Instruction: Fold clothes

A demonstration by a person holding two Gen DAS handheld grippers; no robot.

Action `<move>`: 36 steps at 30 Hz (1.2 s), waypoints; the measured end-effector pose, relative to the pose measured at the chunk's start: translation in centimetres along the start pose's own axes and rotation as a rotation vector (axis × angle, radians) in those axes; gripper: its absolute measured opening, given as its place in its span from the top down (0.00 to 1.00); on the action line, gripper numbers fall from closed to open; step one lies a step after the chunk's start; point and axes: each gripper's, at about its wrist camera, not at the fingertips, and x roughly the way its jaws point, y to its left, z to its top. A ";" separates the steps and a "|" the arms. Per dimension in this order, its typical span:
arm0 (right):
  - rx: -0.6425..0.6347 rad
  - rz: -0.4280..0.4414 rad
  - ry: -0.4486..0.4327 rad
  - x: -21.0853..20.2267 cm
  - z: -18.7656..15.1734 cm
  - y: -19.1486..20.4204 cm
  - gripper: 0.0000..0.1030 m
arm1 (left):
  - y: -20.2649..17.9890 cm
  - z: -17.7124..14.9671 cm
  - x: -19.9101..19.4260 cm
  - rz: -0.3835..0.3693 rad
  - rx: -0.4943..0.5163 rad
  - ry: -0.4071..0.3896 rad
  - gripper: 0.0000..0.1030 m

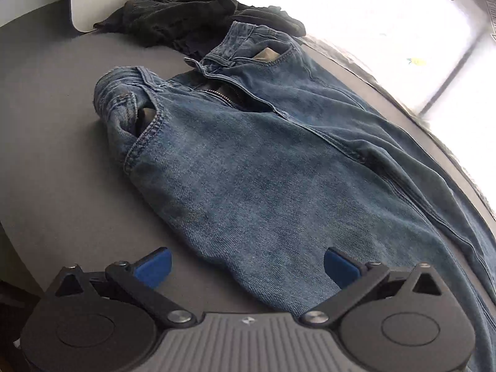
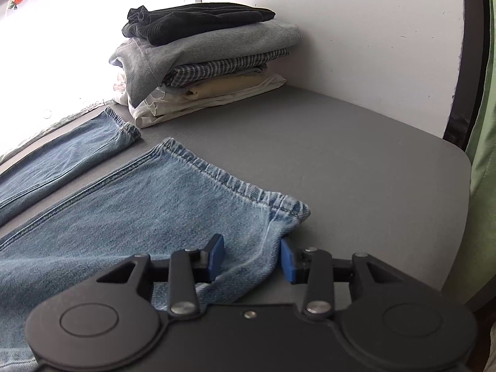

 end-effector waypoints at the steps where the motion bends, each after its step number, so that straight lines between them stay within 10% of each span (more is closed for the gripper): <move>1: 0.006 -0.006 0.000 0.0 0.0 0.1 0.60 | 1.2 0.6 0.0 0.008 -0.039 -0.004 0.00; 11: 0.067 -0.084 -0.010 0.4 0.0 1.4 0.51 | 7.2 6.3 2.0 0.022 -0.206 -0.009 0.00; 17: 0.053 -0.068 0.048 1.2 1.0 2.3 0.26 | 6.7 8.0 3.7 0.041 -0.190 -0.006 0.00; 23: 0.069 -0.085 0.073 1.6 1.4 2.7 0.25 | 5.4 8.8 4.8 0.094 -0.134 -0.007 0.01; 26: 0.075 -0.088 0.100 1.6 1.9 2.2 0.32 | 4.8 8.8 4.8 0.108 -0.111 -0.022 0.06; 28: 0.091 -0.098 0.116 1.5 2.3 1.7 0.46 | 4.8 9.0 4.6 0.086 -0.121 -0.036 0.32; 32: 0.192 -0.092 0.151 1.1 2.9 -0.4 0.90 | 5.4 9.8 4.2 0.037 -0.232 -0.037 0.55; 36: 0.392 0.018 0.160 0.3 4.0 -2.7 0.96 | 6.2 10.5 3.1 -0.090 -0.316 -0.065 0.79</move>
